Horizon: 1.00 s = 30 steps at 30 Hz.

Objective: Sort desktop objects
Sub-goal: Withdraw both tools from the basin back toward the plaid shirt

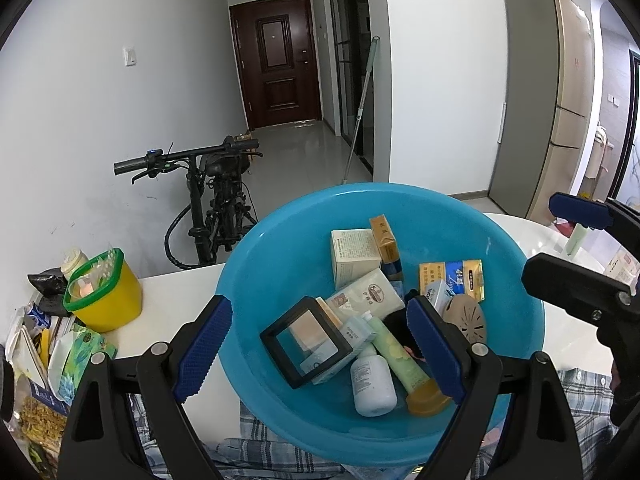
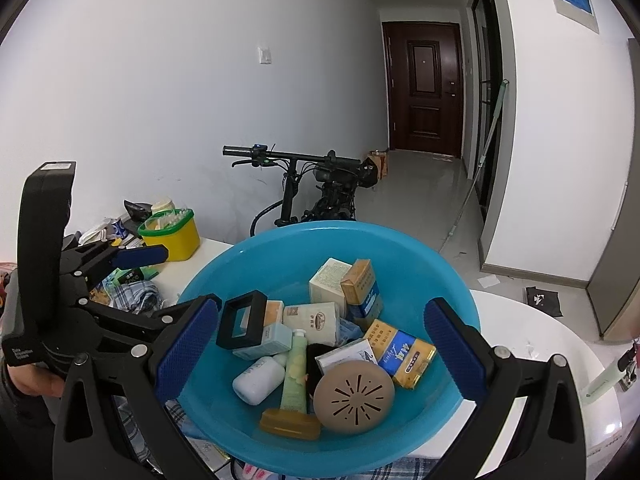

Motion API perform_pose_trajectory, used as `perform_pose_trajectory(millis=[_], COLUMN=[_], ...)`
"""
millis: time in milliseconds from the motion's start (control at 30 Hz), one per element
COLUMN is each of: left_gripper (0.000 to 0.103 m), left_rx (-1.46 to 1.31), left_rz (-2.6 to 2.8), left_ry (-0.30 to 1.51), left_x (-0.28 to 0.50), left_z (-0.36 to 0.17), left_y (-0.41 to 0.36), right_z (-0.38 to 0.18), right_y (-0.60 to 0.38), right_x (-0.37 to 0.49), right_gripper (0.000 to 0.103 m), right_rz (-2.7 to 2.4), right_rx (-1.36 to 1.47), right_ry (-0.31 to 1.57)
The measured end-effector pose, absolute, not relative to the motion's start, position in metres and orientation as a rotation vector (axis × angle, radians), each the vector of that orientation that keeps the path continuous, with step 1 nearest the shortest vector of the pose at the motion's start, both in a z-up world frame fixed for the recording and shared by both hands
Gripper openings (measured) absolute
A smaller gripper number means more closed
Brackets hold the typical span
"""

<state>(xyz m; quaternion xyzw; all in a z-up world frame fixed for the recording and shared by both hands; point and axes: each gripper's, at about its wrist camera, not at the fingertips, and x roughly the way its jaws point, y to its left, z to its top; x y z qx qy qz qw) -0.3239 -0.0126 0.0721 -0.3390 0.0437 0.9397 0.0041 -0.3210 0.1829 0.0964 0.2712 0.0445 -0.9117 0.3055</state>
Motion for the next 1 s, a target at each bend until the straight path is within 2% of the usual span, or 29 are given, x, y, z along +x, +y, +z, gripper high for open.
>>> perform_pose_trajectory(millis=[500,667,733,800,1000], left_gripper=[0.091,0.091,0.091,0.091,0.091], left_rx=[-1.053,-1.027,-1.022,-1.018,-0.962], left_rz=[2.942,2.937,2.921,2.912,2.885], left_ry=[0.154,0.100,0.076,0.078,0.061], left_x=[-0.321,-0.317,-0.316,-0.315,-0.303], left_z=[0.077,0.085,0.086,0.088,0.100], left_y=[-0.011,-0.018,-0.019,-0.017,-0.008], right_z=[0.111,0.123,0.123,0.117,0.068], right_y=[0.184,0.202,0.206,0.214,0.241], right_x=[-0.309,-0.290,-0.275,-0.251,-0.186], right_gripper=[0.103,0.103,0.103,0.103,0.103], right_rz=[-2.443,-2.462,-2.491,-2.541,-2.570], right_rx=[0.664,0.619,0.632,0.635,0.710], right_ry=[0.149,0.061,0.098,0.142,0.113])
